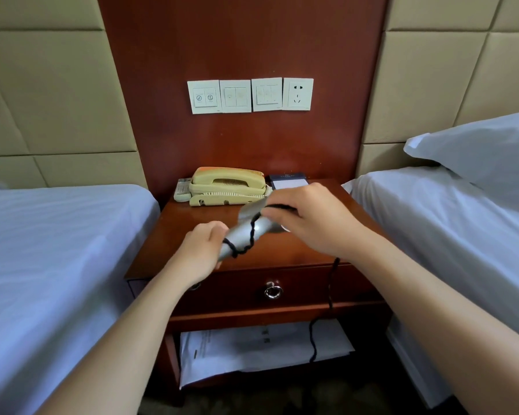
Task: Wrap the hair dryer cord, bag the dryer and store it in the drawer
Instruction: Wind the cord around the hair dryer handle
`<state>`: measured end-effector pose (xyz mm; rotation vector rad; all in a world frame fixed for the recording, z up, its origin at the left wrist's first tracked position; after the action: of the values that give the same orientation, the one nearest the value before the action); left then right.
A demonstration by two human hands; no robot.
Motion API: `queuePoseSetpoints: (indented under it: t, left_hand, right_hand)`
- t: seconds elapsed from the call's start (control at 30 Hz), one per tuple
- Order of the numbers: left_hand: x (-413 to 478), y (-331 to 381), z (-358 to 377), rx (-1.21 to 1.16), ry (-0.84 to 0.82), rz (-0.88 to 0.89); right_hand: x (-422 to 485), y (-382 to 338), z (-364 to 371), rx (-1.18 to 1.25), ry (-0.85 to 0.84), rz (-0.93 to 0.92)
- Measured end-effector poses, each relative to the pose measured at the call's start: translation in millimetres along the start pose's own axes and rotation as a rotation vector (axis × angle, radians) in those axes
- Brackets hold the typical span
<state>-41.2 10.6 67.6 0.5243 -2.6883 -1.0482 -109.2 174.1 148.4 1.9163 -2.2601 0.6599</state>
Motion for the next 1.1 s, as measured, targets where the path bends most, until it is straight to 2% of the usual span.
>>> queuePoseSetpoints:
  t: [0.1, 0.2, 0.3, 0.37, 0.53, 0.7, 0.83, 0.97, 1.03, 1.1]
  left_hand:
    - [-6.1, 13.4, 16.1, -0.004, -0.16, 0.07]
    - [-11.8, 19.1, 26.4, -0.073, -0.331, 0.068]
    - [-18.1, 29.1, 31.7, 0.033, -0.435, 0.157]
    - [-19.0, 36.1, 35.3, 0.155, -0.469, 0.185]
    - [-16.6, 38.0, 45.3, 0.369, -0.511, 0.121]
    - [-22.3, 42.8, 44.0, 0.353, -0.5, 0.102]
    - [-24.1, 44.1, 38.2, 0.377, -0.427, 0.097]
    - [-24.9, 35.4, 31.7, 0.281, -0.415, 0.134]
    - [-23.3, 29.4, 27.7, 0.163, -0.419, 0.124]
    - [-21.6, 22.6, 24.1, 0.036, -0.425, 0.089]
  right_hand:
    - [-0.8, 11.0, -4.3, -0.016, 0.069, 0.036]
    - [-1.7, 21.5, -6.4, -0.039, 0.104, 0.092]
    - [-2.9, 20.8, -8.1, -0.064, 0.11, 0.099]
    - [-3.6, 13.1, -6.6, -0.117, 0.103, 0.069]
    - [-5.8, -8.4, -0.5, -0.236, 0.09, -0.014]
    - [-4.2, -7.3, -2.2, -0.258, 0.046, 0.018]
    - [-1.2, 25.9, -2.5, 0.017, -0.15, 0.107]
    - [-17.0, 71.8, 4.6, 0.587, -0.341, 0.253]
    - [-25.7, 89.2, 10.6, 0.776, -0.356, 0.316]
    - [-29.6, 103.1, 13.5, 0.864, -0.29, 0.362]
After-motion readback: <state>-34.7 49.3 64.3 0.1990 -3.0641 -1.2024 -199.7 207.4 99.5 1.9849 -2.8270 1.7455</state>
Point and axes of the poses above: each hand's wrist, its own x-axis towards the middle knuckle, its own z-axis out of the palm, y = z × x, the point moved 5 cm from there along x, towards the middle knuckle, and after that the axes turned 14 degrees about -y, right-handed, at the moved point
